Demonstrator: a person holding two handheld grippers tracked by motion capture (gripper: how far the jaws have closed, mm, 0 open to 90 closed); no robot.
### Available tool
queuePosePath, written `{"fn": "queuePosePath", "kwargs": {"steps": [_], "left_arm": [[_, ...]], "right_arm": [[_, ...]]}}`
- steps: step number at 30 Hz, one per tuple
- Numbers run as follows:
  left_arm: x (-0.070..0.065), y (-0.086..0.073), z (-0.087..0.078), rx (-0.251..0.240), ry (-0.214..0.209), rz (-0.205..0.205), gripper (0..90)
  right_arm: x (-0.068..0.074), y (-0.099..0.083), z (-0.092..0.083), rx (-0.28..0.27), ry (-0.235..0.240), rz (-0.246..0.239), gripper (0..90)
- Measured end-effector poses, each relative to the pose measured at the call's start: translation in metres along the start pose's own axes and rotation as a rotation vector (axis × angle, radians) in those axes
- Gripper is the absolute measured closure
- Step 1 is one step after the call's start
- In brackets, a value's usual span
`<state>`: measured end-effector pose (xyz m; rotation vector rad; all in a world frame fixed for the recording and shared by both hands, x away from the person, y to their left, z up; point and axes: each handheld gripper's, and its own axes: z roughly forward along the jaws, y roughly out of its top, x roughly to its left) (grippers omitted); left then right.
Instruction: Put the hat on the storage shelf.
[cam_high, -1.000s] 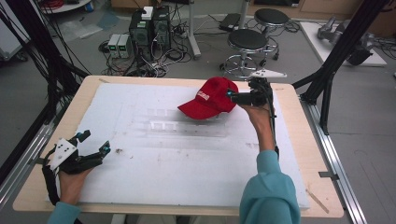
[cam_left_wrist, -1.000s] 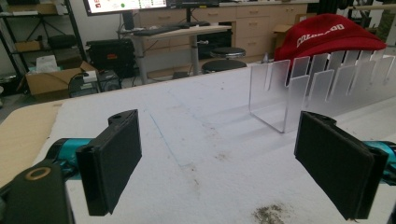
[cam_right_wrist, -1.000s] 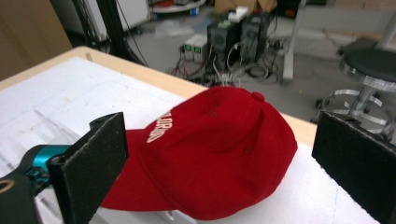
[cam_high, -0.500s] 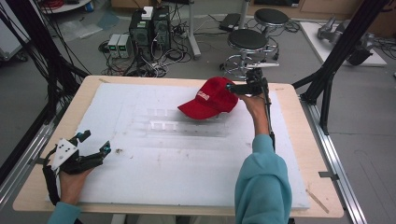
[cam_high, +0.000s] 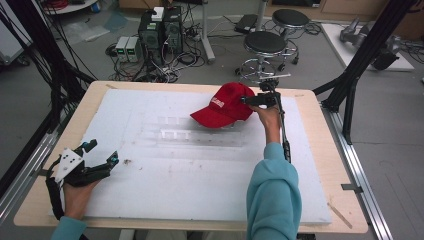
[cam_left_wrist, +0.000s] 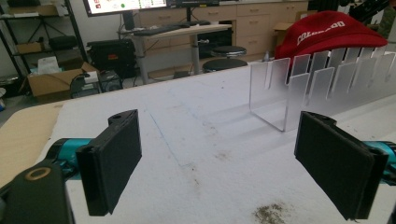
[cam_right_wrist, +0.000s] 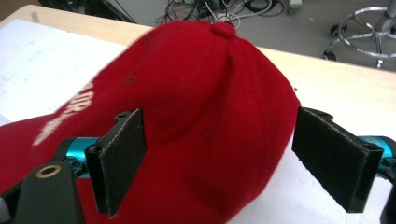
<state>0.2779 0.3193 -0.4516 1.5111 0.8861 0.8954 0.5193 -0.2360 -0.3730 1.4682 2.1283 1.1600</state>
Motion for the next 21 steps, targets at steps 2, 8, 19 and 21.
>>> {"fn": "queuePosePath", "kwargs": {"steps": [2,8,19,21], "left_arm": [[0.0,0.0,0.0,-0.001,0.0,-0.001,15.2],[-0.001,0.0,0.0,-0.001,0.002,-0.002,15.2],[-0.001,0.0,0.001,0.0,0.004,-0.002,15.2],[-0.001,0.0,0.001,0.0,0.004,-0.002,15.2]], "right_arm": [[-0.002,-0.001,0.001,0.007,0.006,0.01,21.4],[-0.006,-0.006,0.011,0.043,0.027,0.035,36.4],[0.007,-0.003,0.014,0.049,0.019,-0.04,85.0],[0.009,-0.003,0.013,0.045,0.02,-0.047,85.9]]}}
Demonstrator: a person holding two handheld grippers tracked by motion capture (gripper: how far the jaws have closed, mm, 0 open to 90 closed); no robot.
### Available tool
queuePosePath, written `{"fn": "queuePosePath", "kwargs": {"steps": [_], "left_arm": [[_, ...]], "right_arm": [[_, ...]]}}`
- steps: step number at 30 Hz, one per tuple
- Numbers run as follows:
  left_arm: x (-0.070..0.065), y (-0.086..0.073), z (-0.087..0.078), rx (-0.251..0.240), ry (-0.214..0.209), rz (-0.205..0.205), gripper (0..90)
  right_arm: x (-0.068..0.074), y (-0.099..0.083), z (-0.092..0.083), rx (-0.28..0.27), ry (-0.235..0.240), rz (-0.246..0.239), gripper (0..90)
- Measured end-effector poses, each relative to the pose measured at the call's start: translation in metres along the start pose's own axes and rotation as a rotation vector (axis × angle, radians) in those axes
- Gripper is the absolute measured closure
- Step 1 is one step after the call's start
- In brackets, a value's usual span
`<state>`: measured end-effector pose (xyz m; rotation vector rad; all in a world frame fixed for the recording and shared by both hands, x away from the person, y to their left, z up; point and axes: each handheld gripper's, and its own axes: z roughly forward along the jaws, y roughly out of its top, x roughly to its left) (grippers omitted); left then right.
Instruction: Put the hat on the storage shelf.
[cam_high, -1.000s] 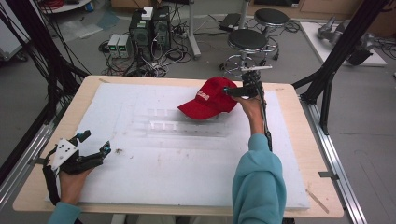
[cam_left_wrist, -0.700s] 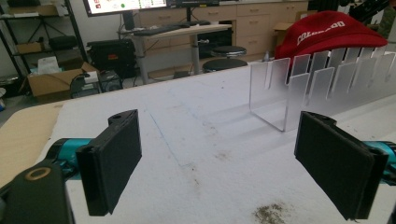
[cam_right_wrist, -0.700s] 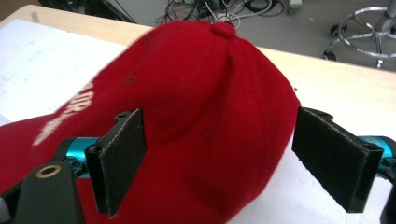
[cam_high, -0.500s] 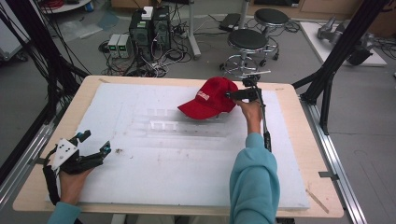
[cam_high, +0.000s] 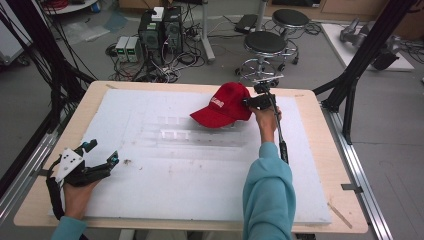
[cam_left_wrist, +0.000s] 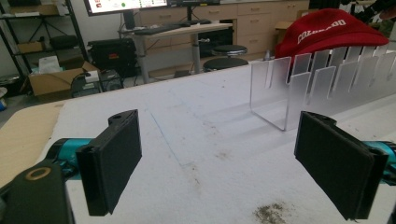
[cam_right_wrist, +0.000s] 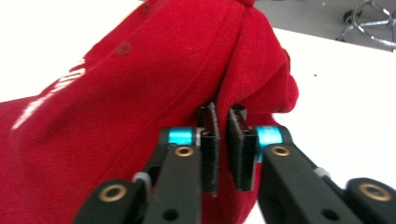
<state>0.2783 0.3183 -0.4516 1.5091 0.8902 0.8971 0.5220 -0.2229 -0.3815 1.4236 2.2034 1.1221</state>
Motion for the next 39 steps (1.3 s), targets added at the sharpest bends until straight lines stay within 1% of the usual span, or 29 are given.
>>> {"fn": "queuePosePath", "kwargs": {"steps": [9,11,12,13,15,17,18,21,23,24,26,27,30,32,33,36,38,39], "left_arm": [[0.0,0.0,0.0,0.0,0.0,-0.002,15.2],[0.001,0.0,0.0,0.001,-0.001,-0.002,15.2],[0.001,0.0,0.0,0.001,-0.001,-0.002,15.2],[0.001,0.0,0.0,0.001,-0.001,-0.003,15.2],[0.001,0.0,0.0,0.0,0.0,-0.009,15.2],[0.003,0.0,0.0,-0.001,0.001,-0.022,15.2],[0.003,0.0,0.0,-0.002,0.002,-0.028,15.2],[0.002,0.0,-0.001,0.0,-0.001,-0.02,15.2],[0.002,0.0,0.0,-0.001,-0.003,-0.021,15.2],[0.003,0.0,0.0,-0.001,-0.005,-0.023,15.2],[0.004,0.0,0.0,-0.001,-0.004,-0.039,15.2],[0.005,0.0,0.0,0.004,-0.006,-0.045,15.2],[0.006,0.001,0.001,0.017,-0.006,-0.06,15.1],[0.006,0.001,0.002,0.022,-0.007,-0.058,15.1],[0.006,0.002,0.002,0.035,-0.009,-0.053,15.2],[0.007,0.003,0.003,0.062,-0.009,-0.046,15.1],[0.008,0.004,0.004,0.059,-0.009,-0.057,15.1],[0.009,0.005,0.003,0.055,-0.008,-0.058,15.1]], "right_arm": [[0.01,0.005,-0.011,-0.045,0.011,-0.02,87.1],[0.013,0.007,-0.016,-0.064,0.021,-0.036,87.1],[0.013,0.007,-0.016,-0.064,0.021,-0.036,87.1],[0.016,0.009,-0.02,-0.075,0.024,-0.045,87.1],[0.018,0.01,-0.021,-0.08,0.03,-0.053,87.1],[0.022,0.012,-0.024,-0.087,0.03,-0.073,87.1],[0.025,0.013,-0.027,-0.103,0.038,-0.083,87.1],[0.029,0.015,-0.032,-0.116,0.041,-0.091,87.1],[0.033,0.016,-0.037,-0.135,0.052,-0.105,87.2],[0.037,0.018,-0.043,-0.149,0.057,-0.113,87.2],[0.038,0.019,-0.046,-0.16,0.062,-0.123,87.2],[0.042,0.02,-0.051,-0.177,0.071,-0.131,87.2],[0.046,0.021,-0.057,-0.19,0.084,-0.132,87.2],[0.05,0.023,-0.061,-0.206,0.096,-0.145,87.2],[0.052,0.024,-0.065,-0.218,0.103,-0.152,87.2],[0.055,0.025,-0.07,-0.231,0.112,-0.162,87.2],[0.056,0.026,-0.072,-0.235,0.113,-0.168,87.2],[0.058,0.026,-0.073,-0.241,0.116,-0.179,87.2]]}}
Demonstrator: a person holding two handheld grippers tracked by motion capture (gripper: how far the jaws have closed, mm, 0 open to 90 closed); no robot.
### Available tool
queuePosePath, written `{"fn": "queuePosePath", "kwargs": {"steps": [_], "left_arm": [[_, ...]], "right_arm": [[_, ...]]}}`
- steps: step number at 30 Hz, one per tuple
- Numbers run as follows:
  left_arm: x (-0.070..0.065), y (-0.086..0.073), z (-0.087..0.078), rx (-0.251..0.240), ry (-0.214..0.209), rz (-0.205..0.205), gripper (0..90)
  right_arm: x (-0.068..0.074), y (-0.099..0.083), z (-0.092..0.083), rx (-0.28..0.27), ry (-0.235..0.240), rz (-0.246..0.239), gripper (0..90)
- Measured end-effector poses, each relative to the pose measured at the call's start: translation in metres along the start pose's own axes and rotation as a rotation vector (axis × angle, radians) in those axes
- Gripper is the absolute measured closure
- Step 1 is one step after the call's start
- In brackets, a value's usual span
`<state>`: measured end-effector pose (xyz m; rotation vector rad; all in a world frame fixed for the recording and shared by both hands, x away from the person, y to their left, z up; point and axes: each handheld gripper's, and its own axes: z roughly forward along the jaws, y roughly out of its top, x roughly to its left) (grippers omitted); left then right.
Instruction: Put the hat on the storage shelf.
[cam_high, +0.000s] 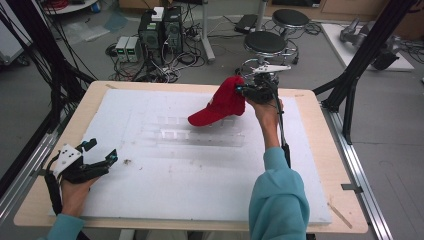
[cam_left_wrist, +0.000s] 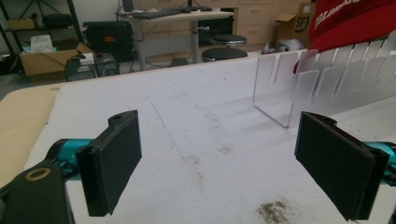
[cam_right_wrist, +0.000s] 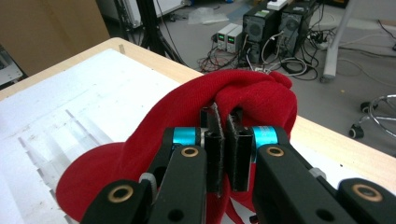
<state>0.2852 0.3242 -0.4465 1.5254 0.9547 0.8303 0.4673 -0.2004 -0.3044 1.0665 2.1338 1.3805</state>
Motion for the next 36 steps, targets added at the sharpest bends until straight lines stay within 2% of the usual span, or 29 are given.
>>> {"fn": "queuePosePath", "kwargs": {"steps": [6,11,13,17,21,28,36], "left_arm": [[0.001,0.0,0.0,0.015,-0.005,-0.008,15.1],[0.001,0.0,0.0,0.011,-0.011,-0.018,15.1],[0.001,0.001,0.0,0.011,-0.009,-0.025,15.1],[0.002,0.002,-0.001,0.017,-0.013,-0.03,15.1],[0.003,0.01,-0.001,0.041,-0.027,-0.03,14.9],[0.003,0.022,0.001,0.035,-0.053,-0.027,14.9],[0.002,0.029,0.002,0.039,-0.077,-0.038,14.8]], "right_arm": [[0.005,0.004,-0.004,-0.024,0.017,-0.005,87.2],[0.014,0.014,-0.01,-0.051,0.047,-0.042,87.2],[0.022,0.022,-0.014,-0.061,0.067,-0.063,87.2],[0.03,0.028,-0.017,-0.075,0.089,-0.079,87.2],[0.04,0.035,-0.019,-0.087,0.117,-0.101,87.2],[0.056,0.046,-0.028,-0.113,0.147,-0.153,87.3],[0.066,0.056,-0.041,-0.149,0.196,-0.18,87.3]]}}
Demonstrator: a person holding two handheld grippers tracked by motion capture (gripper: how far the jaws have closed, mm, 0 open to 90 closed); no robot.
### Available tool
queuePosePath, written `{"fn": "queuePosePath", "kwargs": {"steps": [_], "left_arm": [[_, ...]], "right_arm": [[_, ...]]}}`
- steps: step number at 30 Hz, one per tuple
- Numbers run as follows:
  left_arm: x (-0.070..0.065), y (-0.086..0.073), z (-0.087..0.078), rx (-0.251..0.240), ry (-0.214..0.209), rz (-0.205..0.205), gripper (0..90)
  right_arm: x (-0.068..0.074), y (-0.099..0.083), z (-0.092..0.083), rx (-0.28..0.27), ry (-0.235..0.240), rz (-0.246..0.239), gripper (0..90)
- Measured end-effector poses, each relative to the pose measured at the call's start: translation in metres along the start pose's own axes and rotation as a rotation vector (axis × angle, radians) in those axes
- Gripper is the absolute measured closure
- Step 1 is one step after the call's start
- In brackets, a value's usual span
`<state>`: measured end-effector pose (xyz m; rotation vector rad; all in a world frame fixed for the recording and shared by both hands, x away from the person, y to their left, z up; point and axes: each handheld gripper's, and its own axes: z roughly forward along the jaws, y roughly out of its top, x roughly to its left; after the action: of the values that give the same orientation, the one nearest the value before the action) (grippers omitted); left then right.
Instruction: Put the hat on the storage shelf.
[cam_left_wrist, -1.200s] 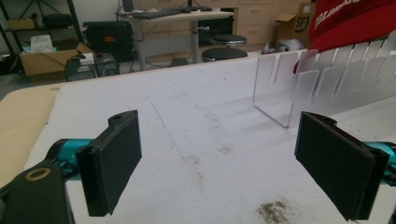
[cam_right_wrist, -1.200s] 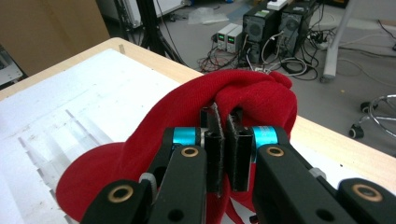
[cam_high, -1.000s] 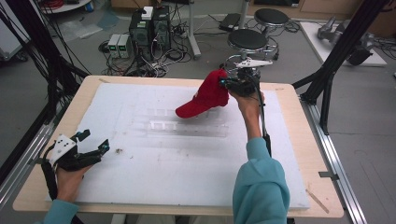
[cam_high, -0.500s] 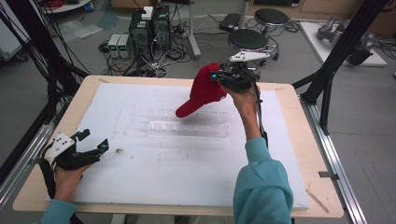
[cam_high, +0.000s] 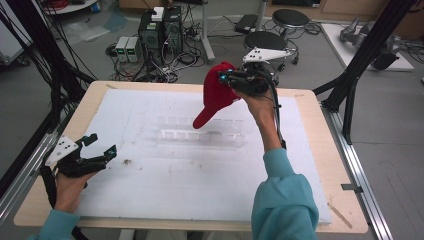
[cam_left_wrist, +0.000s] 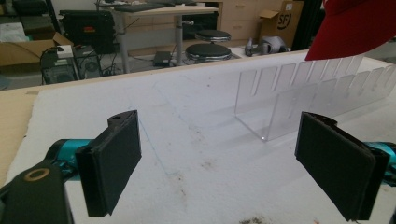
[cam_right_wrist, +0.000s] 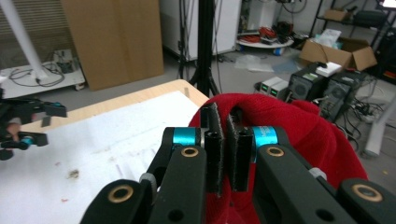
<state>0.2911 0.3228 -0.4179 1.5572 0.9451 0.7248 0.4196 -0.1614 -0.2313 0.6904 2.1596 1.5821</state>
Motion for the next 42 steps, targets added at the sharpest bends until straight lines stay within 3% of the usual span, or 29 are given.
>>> {"fn": "queuePosePath", "kwargs": {"steps": [16,25,30,36,42], "left_arm": [[-0.008,0.024,0.002,0.008,-0.064,-0.004,13.3],[-0.021,0.055,0.009,0.005,-0.182,-0.002,12.5],[-0.031,0.062,0.013,0.004,-0.235,0.003,12.2],[-0.039,0.065,0.017,0.01,-0.267,0.013,11.9],[-0.041,0.065,0.017,0.014,-0.275,0.02,11.9]], "right_arm": [[0.02,0.012,-0.016,-0.066,0.13,-0.038,87.2],[0.031,0.015,-0.025,-0.082,0.262,-0.064,87.2],[0.041,0.015,-0.024,-0.066,0.35,-0.089,87.2],[0.059,0.01,-0.016,-0.042,0.453,-0.118,87.2],[0.077,0.0,-0.003,0.003,0.495,-0.144,87.2]]}}
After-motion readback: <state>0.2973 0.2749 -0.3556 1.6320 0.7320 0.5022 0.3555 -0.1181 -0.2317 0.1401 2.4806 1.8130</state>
